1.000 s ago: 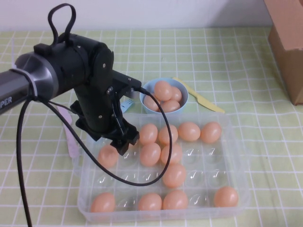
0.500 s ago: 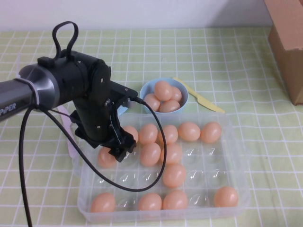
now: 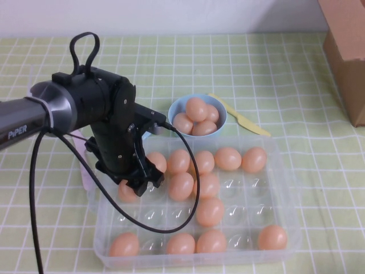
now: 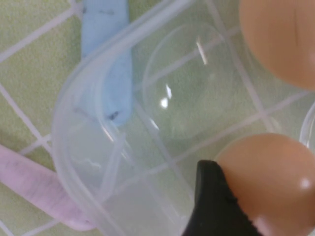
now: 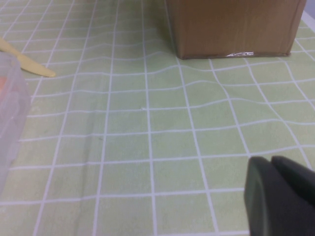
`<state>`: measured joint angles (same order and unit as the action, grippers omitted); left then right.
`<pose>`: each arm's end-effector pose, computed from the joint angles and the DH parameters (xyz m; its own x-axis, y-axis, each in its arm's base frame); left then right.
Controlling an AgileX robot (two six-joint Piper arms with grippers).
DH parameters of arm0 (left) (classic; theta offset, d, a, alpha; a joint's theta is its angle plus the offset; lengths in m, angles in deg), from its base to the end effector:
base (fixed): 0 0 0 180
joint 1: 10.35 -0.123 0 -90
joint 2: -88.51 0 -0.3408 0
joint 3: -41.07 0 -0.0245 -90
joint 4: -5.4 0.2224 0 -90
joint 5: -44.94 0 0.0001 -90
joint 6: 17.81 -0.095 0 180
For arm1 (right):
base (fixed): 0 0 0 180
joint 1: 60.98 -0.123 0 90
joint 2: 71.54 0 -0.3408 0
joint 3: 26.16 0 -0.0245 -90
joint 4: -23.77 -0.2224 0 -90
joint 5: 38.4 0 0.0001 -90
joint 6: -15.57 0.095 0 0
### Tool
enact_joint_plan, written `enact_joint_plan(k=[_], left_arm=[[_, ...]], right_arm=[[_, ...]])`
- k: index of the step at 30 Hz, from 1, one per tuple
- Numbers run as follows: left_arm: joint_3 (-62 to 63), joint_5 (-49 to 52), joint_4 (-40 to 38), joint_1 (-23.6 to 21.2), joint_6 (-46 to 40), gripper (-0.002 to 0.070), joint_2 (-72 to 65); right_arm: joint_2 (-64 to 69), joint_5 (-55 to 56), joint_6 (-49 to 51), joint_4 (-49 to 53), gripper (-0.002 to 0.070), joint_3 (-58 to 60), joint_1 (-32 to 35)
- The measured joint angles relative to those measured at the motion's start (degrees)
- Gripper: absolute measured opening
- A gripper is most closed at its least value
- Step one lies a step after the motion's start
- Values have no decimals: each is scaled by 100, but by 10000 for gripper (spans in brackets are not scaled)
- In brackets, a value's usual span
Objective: Take an egg out of the egg box
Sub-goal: Pick up the egg from the plastic box, then place the egg in the bowl
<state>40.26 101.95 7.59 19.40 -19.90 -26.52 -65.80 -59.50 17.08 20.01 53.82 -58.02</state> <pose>0.3200 -0.1794 0.2627 -0.8318 0.5413 -0.1228 0.5410 0.8401 0.0389 -0.0281 0.0037 0.1706 -0.2846 0.1023 -0.9532 0.0542 0.9944 0.0905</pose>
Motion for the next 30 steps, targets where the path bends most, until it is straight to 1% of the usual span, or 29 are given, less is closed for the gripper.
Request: enact_joint_plan(k=[6, 13, 17, 19, 23, 30], left_arm=[[66, 55, 0, 20, 0, 345, 445], [936, -32, 0, 231, 0, 345, 854], [1189, -785, 34, 267, 0, 345, 746], [1223, -1372, 34, 267, 0, 345, 580], [1225, -2005, 34, 267, 13, 345, 184], [1225, -2582, -95, 267, 35, 345, -342]], right_arm=[[0, 0, 0, 0, -17, 0, 0], [0, 0, 0, 0, -17, 0, 0], [0, 0, 0, 0, -17, 0, 0], [0, 0, 0, 0, -17, 0, 0], [0, 0, 0, 0, -17, 0, 0], [0, 0, 0, 0, -17, 0, 0]])
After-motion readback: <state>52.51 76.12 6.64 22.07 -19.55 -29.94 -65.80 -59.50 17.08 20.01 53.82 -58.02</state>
